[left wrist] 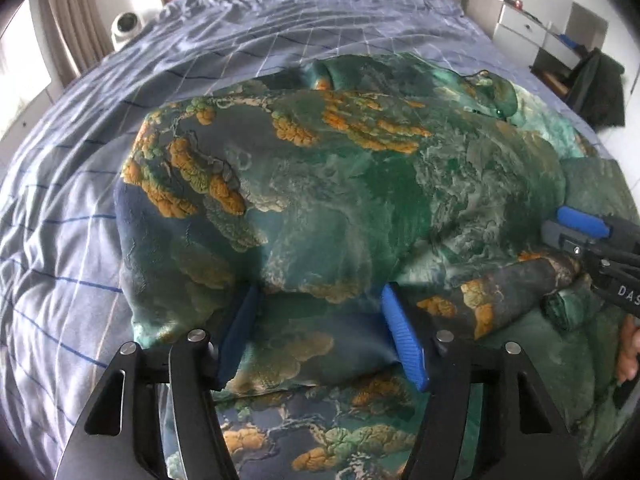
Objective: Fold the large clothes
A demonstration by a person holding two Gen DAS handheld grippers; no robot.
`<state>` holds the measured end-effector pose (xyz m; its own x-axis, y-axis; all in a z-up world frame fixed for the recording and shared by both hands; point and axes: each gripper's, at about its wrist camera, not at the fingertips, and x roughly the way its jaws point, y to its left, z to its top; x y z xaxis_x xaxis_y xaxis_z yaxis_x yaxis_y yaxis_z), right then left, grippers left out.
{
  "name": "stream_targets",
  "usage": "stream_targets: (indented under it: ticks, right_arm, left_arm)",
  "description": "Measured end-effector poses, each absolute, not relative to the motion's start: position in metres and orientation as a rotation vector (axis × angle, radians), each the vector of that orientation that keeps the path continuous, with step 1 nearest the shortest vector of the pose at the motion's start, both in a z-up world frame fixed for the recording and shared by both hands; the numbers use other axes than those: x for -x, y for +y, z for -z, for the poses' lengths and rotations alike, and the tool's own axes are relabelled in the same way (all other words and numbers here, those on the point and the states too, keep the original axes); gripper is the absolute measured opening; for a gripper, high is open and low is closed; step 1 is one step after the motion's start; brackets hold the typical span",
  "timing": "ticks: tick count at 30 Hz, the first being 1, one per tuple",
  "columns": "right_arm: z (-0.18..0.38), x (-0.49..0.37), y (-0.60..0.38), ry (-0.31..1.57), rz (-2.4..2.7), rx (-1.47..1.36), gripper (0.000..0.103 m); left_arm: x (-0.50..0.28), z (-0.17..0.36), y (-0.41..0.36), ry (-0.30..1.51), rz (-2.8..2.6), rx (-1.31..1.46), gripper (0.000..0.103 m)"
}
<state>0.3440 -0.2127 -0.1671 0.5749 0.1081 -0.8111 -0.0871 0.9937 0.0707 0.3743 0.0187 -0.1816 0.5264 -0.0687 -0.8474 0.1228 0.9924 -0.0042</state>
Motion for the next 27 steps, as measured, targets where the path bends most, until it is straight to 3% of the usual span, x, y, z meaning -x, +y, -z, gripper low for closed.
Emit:
stream_targets:
  ticks: [6,11,19,27]
  right_arm:
    - [0.173,-0.345,-0.214,0.936,-0.120,-0.039,0.048]
    - [0.174,-0.343,-0.212,0.923,-0.118,-0.036,0.048]
    - [0.176,-0.338,-0.212,0.905,-0.120,-0.039,0.048]
    - [0.177,-0.339,-0.212,0.902,-0.122,-0.039,0.048]
  left_arm:
    - [-0.374,0.141,0.018,0.998,0.134,-0.031,0.066]
    - [-0.424,0.116,0.019,0.945,0.107,0.029,0.074]
    - [-0.476,0.187,0.022,1.061,0.053,0.044,0.078]
    - [-0.433,0.175,0.025,1.002,0.084,0.018,0.079]
